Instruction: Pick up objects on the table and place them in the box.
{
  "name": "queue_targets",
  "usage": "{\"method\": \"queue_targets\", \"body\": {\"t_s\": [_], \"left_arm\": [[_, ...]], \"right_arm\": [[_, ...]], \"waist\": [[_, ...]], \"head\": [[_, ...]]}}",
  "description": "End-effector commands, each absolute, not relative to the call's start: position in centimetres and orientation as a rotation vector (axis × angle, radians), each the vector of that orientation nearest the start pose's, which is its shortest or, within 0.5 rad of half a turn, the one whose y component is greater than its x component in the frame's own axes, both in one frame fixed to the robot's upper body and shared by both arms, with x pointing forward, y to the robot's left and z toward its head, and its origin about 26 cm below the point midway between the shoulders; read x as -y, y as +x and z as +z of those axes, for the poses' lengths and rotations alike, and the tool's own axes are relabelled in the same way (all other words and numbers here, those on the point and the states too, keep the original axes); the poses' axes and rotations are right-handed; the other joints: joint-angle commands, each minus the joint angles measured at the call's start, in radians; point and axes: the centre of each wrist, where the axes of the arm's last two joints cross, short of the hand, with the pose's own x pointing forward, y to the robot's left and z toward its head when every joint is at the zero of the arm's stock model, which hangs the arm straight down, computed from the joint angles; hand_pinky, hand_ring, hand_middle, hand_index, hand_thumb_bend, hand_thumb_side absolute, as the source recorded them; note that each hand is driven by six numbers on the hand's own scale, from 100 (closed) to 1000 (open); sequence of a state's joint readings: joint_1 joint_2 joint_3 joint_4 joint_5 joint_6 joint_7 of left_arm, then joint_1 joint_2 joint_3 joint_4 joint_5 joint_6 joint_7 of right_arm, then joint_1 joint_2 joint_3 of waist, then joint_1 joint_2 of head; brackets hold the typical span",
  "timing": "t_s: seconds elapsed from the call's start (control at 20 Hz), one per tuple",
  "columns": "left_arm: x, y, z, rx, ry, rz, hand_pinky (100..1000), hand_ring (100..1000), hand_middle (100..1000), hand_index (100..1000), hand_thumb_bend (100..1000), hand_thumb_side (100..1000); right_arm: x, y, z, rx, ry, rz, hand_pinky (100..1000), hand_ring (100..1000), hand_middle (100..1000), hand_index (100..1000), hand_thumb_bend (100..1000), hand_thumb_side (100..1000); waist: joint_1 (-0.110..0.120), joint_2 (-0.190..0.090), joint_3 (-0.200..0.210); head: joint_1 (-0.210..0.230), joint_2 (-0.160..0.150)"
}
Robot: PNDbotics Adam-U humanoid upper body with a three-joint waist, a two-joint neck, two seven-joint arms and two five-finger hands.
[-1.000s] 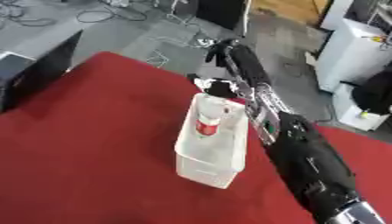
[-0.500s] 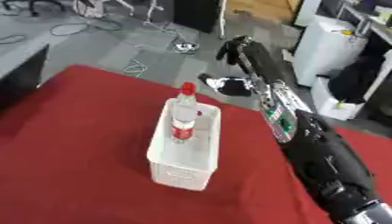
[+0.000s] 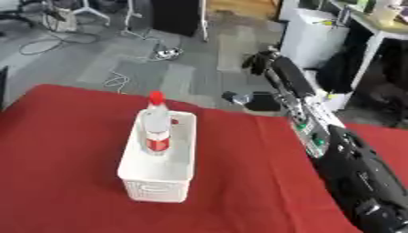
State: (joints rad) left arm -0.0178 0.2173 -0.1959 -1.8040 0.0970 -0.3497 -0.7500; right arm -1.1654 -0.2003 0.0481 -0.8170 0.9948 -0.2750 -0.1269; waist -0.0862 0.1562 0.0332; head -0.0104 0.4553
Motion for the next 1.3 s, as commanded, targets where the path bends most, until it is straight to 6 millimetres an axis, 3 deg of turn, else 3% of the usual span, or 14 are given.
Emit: {"method": "queue_targets", "body": {"t_s": [0.05, 0.1, 0.15, 0.2, 0.3, 0.35, 0.45, 0.65, 0.75, 0.8, 0.85, 1.15, 1.25, 1.3], "left_arm": [[-22.7, 27.0, 6.0, 2.036, -0.625, -1.240, 762, 826, 682, 980, 100, 786], [-22.6, 27.0, 6.0, 2.040, -0.623, -1.244, 762, 826, 682, 980, 100, 786], [-22.6, 27.0, 6.0, 2.043, -0.620, -1.249, 761, 826, 682, 979, 100, 790], [-22.5, 27.0, 6.0, 2.047, -0.617, -1.256, 761, 826, 682, 979, 100, 790], [-22.4, 27.0, 5.9, 2.055, -0.608, -1.270, 761, 826, 683, 978, 100, 795], [-22.4, 27.0, 5.9, 2.060, -0.601, -1.279, 761, 826, 683, 978, 100, 782], [-22.3, 27.1, 6.0, 2.071, -0.588, -1.299, 761, 827, 684, 978, 100, 803], [-21.8, 27.3, 6.1, 2.089, -0.567, -1.341, 761, 827, 684, 979, 100, 808], [-21.6, 27.5, 6.1, 2.096, -0.560, -1.360, 761, 827, 684, 979, 100, 815], [-21.6, 27.5, 6.1, 2.098, -0.556, -1.368, 761, 827, 684, 979, 100, 813], [-21.5, 27.5, 6.1, 2.099, -0.553, -1.372, 760, 827, 683, 979, 100, 821], [-21.1, 27.7, 6.0, 2.103, -0.533, -1.409, 761, 827, 683, 980, 100, 834], [-21.0, 27.7, 5.9, 2.103, -0.529, -1.420, 760, 827, 683, 980, 100, 836], [-21.0, 27.7, 5.9, 2.102, -0.527, -1.426, 761, 827, 683, 979, 100, 837]], "right_arm": [[18.8, 49.4, 26.2, 2.117, -1.026, 1.204, 660, 738, 739, 861, 992, 799], [19.3, 49.1, 26.1, 2.111, -1.016, 1.225, 653, 730, 728, 853, 976, 786], [19.7, 48.9, 26.0, 2.107, -1.006, 1.240, 709, 799, 809, 914, 1000, 892], [20.1, 48.6, 25.9, 2.103, -0.996, 1.255, 701, 790, 799, 907, 1000, 879], [20.6, 47.9, 25.7, 2.098, -0.985, 1.279, 774, 865, 873, 960, 1000, 944], [20.7, 47.6, 25.5, 2.097, -0.982, 1.285, 809, 900, 908, 994, 1000, 904], [21.0, 46.9, 25.2, 2.097, -0.971, 1.282, 870, 947, 945, 1000, 1000, 912], [21.2, 45.6, 24.3, 2.081, -0.942, 1.257, 901, 964, 968, 1000, 1000, 853], [21.6, 45.1, 23.8, 2.047, -0.943, 1.241, 886, 936, 954, 1000, 1000, 666], [21.7, 44.8, 23.7, 2.036, -0.952, 1.227, 892, 948, 964, 1000, 1000, 737], [21.7, 44.6, 23.7, 2.029, -0.960, 1.218, 851, 895, 913, 1000, 1000, 541], [22.3, 42.8, 23.1, 2.035, -1.068, 0.997, 712, 780, 778, 911, 746, 149], [22.5, 42.4, 22.9, 2.049, -1.100, 0.927, 682, 759, 753, 886, 705, 118], [22.7, 42.3, 22.9, 2.065, -1.121, 0.888, 623, 711, 694, 834, 663, 100]], "waist": [[0.018, -0.005, -0.021], [0.025, -0.001, -0.033], [0.032, 0.003, -0.045], [0.040, 0.008, -0.059], [0.054, 0.019, -0.080], [0.062, 0.025, -0.091], [0.075, 0.038, -0.112], [0.099, 0.065, -0.147], [0.111, 0.079, -0.164], [0.115, 0.084, -0.172], [0.117, 0.086, -0.175], [0.139, 0.113, -0.208], [0.142, 0.120, -0.212], [0.142, 0.123, -0.212]], "head": [[-0.016, 0.001], [-0.018, 0.002], [-0.021, 0.003], [-0.025, 0.004], [-0.035, 0.005], [-0.043, 0.006], [-0.058, 0.007], [-0.075, 0.013], [-0.077, 0.018], [-0.077, 0.019], [-0.077, 0.020], [-0.076, 0.021], [-0.079, 0.020], [-0.081, 0.022]]}}
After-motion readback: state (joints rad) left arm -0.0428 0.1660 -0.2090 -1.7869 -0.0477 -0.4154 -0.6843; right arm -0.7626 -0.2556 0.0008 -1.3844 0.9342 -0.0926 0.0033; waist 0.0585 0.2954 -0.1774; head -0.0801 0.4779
